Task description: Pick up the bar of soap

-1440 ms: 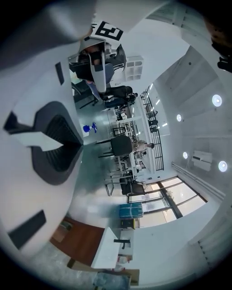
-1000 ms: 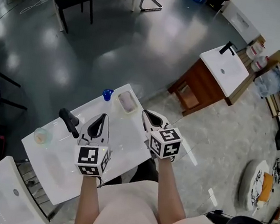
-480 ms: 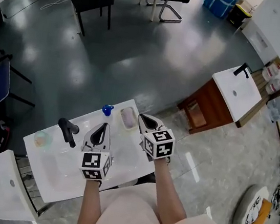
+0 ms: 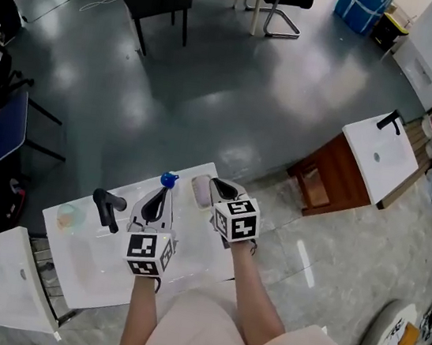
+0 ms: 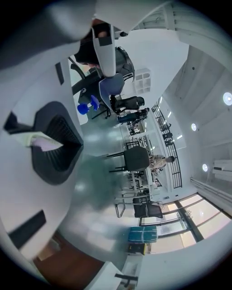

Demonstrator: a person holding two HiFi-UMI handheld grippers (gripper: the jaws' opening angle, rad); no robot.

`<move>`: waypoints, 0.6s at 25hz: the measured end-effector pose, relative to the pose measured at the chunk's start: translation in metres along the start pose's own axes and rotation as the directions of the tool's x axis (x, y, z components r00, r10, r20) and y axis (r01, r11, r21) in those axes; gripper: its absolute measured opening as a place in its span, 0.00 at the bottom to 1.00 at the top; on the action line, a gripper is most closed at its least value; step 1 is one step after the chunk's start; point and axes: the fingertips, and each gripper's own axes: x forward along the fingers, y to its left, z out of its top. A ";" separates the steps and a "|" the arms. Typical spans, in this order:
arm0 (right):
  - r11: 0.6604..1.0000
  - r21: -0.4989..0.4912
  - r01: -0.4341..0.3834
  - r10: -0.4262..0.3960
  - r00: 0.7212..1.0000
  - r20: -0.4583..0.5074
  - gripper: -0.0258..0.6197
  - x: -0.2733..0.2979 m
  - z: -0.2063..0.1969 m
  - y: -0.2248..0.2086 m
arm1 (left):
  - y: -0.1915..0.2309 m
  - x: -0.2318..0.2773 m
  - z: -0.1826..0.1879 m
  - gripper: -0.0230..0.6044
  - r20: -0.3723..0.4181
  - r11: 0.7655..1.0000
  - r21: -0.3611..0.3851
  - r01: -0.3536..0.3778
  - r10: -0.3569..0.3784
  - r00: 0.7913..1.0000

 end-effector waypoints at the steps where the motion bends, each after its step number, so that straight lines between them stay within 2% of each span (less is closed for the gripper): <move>1: 1.000 0.001 0.002 -0.002 1.000 -0.006 0.05 0.003 -0.001 0.000 | 0.001 0.001 -0.005 0.05 -0.011 1.000 -0.003 -0.001 0.001 1.000; 8: 0.999 0.016 0.028 -0.026 0.997 -0.076 0.05 0.016 -0.020 -0.009 | -0.001 0.012 -0.044 0.05 -0.091 0.999 -0.029 0.013 -0.016 0.996; 15: 0.999 0.004 0.032 -0.031 0.990 -0.140 0.05 0.026 -0.037 -0.008 | -0.003 0.015 -0.056 0.05 -0.114 0.999 -0.036 0.012 -0.016 0.993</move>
